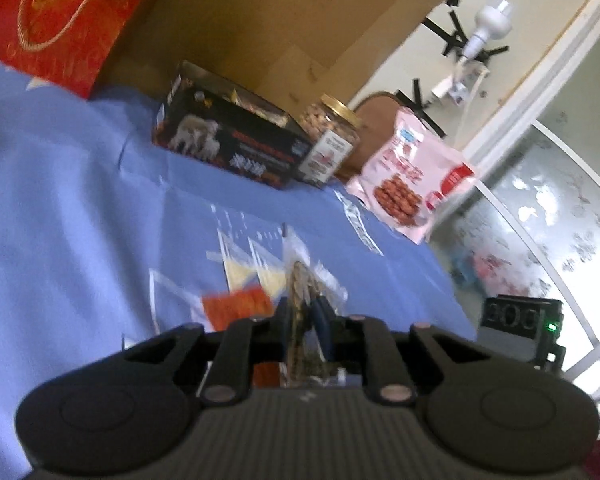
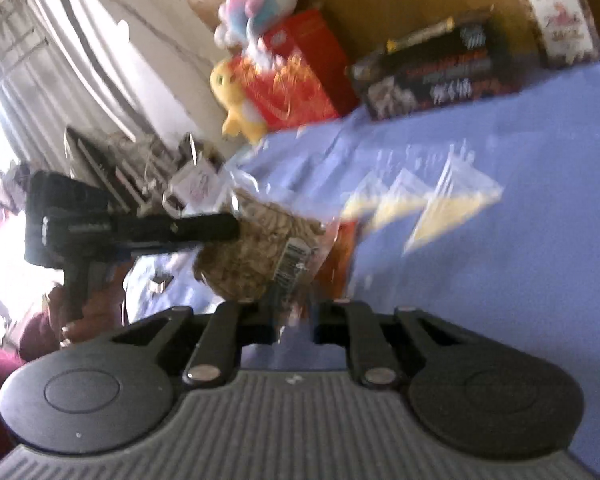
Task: Organize snacks
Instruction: 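Lift the clear packet into the tin and open the left tool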
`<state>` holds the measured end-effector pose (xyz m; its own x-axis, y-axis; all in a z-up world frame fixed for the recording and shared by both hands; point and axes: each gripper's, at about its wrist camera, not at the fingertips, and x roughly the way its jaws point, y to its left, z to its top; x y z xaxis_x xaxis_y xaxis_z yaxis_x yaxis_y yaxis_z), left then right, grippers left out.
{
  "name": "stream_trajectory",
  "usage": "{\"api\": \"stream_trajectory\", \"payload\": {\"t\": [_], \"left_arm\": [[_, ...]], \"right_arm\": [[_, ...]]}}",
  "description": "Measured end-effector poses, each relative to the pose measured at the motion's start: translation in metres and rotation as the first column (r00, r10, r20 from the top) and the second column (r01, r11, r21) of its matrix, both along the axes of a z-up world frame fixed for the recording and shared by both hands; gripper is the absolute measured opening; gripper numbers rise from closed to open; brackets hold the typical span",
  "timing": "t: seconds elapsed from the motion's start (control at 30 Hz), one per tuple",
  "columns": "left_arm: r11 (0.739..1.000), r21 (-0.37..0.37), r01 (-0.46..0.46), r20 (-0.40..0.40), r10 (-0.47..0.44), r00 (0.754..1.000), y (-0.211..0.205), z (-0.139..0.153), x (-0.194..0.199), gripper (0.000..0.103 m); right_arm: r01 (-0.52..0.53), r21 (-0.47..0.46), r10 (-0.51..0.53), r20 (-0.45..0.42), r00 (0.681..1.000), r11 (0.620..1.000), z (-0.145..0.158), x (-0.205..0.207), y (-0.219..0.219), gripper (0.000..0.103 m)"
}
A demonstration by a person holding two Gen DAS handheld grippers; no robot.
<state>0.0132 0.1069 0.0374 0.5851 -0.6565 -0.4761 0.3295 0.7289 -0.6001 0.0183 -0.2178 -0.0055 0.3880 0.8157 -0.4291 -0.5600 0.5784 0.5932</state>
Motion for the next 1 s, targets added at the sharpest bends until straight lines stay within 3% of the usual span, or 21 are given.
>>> {"api": "stream_trajectory", "payload": {"t": [0.2,0.4,0.57,0.7,0.8,0.83,0.93,1.0], "left_arm": [[0.997,0.039,-0.069,0.07,0.066,0.995,-0.012,0.036,0.062,0.018],[0.989,0.056,-0.139,0.146,0.13,0.981,-0.026,0.06,0.148,0.023],[0.975,0.111,-0.193,0.17,0.172,0.97,-0.043,0.053,0.212,0.024],[0.962,0.165,-0.218,0.13,0.198,0.971,-0.053,0.037,0.25,0.027],[0.946,0.208,-0.248,0.095,0.233,0.968,-0.057,0.022,0.267,0.039],[0.94,0.221,-0.258,0.094,0.243,0.966,-0.059,0.02,0.271,0.041],[0.913,0.293,-0.284,0.116,0.261,0.958,-0.071,0.019,0.274,0.05],[0.907,0.303,-0.292,0.131,0.264,0.956,-0.073,0.023,0.269,0.051]], "right_arm": [[0.094,-0.01,-0.092,0.12,0.989,0.996,0.04,0.048,0.002,0.017],[0.198,-0.02,-0.187,0.254,0.949,0.98,0.073,0.124,0.013,0.017],[0.262,-0.048,-0.241,0.263,0.934,0.964,0.066,0.194,0.019,0.017],[0.284,-0.09,-0.259,0.221,0.94,0.955,0.048,0.236,0.025,0.019],[0.284,-0.106,-0.257,0.212,0.943,0.953,0.036,0.249,0.03,0.023],[0.299,-0.121,-0.268,0.217,0.938,0.947,0.033,0.251,0.032,0.031],[0.344,-0.155,-0.292,0.283,0.914,0.926,0.031,0.25,0.042,0.043],[0.383,-0.152,-0.322,0.317,0.892,0.911,0.034,0.242,0.04,0.044]]}}
